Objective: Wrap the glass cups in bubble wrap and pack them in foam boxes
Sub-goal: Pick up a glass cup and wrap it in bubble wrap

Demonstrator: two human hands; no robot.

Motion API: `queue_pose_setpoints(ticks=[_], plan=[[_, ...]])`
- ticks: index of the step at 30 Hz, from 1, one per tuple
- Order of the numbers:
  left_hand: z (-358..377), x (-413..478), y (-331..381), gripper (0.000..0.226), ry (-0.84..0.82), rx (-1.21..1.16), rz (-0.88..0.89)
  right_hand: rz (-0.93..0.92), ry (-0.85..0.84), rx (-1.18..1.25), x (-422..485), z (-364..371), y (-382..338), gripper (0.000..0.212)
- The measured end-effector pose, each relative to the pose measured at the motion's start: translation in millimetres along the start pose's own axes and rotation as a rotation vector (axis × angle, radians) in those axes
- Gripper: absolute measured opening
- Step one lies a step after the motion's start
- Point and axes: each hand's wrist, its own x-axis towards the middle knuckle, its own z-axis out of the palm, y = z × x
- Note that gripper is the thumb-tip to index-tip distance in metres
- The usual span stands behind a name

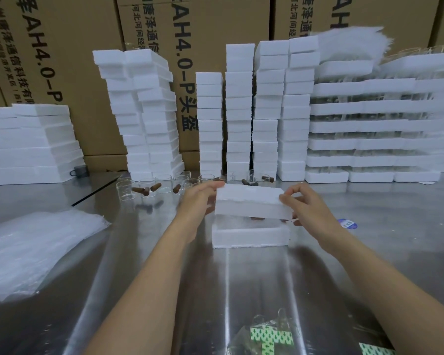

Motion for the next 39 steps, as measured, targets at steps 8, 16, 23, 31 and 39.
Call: queue_pose_setpoints(ticks=[8,16,23,31,39], plan=[[-4.6,1.0,-0.6,0.017,0.083,-0.070,-0.070,-0.092,-0.026,-0.071,-4.9,6.1,2.3,0.012],[-13.3,1.2,0.1,0.018,0.099,-0.054,-0.129,-0.150,-0.044,-0.088,-9.3,7.7,0.7,0.014],[-19.1,0.1,-0.9,0.024,-0.006,-0.156,-0.169,-0.248,-0.031,-0.024,-12.2,6.7,-5.1,0.013],[-21.8,2.9,-3.9,0.029,-0.098,-0.163,-0.107,-0.250,0.048,0.037,-8.4,5.0,-7.3,0.006],[-17.9,0.0,-4.2,0.026,-0.107,-0.082,-0.078,-0.122,-0.009,-0.068,-5.8,7.6,5.4,0.003]])
